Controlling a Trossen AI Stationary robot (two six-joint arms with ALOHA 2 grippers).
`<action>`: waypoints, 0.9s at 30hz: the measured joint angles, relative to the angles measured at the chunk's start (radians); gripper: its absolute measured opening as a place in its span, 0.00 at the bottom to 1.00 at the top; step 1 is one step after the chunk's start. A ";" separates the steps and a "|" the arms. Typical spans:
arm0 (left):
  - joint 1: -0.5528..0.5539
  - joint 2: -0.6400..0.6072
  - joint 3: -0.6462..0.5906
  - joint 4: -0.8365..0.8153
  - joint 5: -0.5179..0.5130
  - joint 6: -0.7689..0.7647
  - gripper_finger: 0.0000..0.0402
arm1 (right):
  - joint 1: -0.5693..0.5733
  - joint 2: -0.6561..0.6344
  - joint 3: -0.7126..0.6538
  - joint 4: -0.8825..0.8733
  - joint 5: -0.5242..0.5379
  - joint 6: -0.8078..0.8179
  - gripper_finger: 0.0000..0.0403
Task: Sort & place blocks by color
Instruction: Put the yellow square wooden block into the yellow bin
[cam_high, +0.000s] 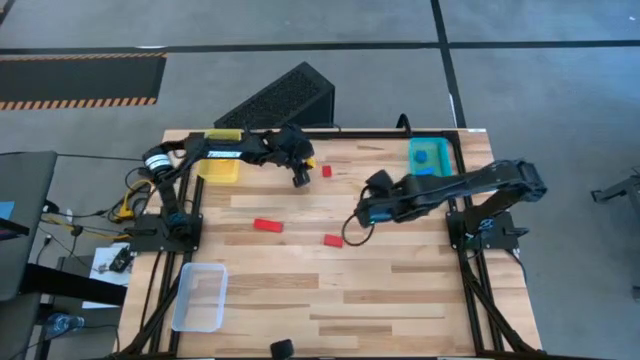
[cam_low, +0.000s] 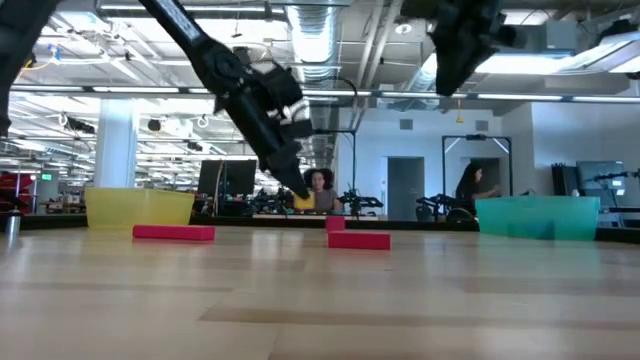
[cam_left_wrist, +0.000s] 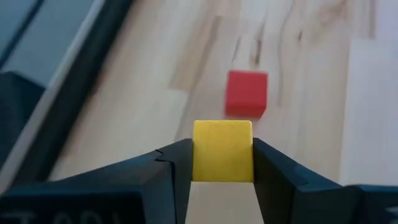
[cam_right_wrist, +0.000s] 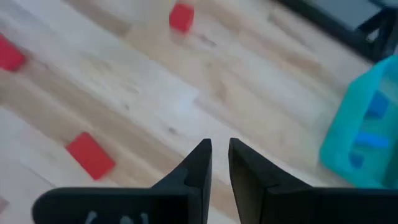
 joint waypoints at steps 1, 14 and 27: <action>0.000 -0.028 0.000 -0.028 -0.027 0.008 0.29 | -0.001 0.024 0.001 0.009 -0.006 0.000 0.19; 0.082 -0.446 -0.029 -0.349 -0.258 -0.088 0.31 | -0.205 0.272 0.001 0.419 -0.161 -0.443 0.19; 0.277 -0.558 -0.193 -0.528 -0.519 -0.190 0.33 | -0.494 0.472 0.098 0.624 -0.451 -0.532 0.20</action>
